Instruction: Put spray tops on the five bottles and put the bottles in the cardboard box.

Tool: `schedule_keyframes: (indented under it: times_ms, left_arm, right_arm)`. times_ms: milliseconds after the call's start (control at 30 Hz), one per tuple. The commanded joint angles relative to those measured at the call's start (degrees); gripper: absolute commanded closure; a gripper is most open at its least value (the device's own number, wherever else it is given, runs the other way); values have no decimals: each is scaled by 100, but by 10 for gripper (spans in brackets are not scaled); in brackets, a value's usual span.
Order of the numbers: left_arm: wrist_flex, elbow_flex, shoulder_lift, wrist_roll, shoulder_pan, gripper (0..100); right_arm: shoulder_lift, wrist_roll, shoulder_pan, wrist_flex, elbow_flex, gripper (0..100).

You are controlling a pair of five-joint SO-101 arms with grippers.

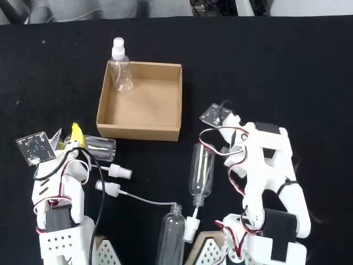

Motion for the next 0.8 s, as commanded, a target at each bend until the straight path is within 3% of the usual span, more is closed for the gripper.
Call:
schedule_keyframes:
  times_ms: [0,500,767]
  left_arm:
    - [-123,145,-35,-53,-57,884]
    - [-123,145,-35,-53,-57,884]
    - [-123,145,-35,-53,-57,884]
  right_arm:
    - [-224,97,167,-105,-40,909]
    - [-277,79,167,9,-136,949]
    - [-277,79,167,1565,-1042,949]
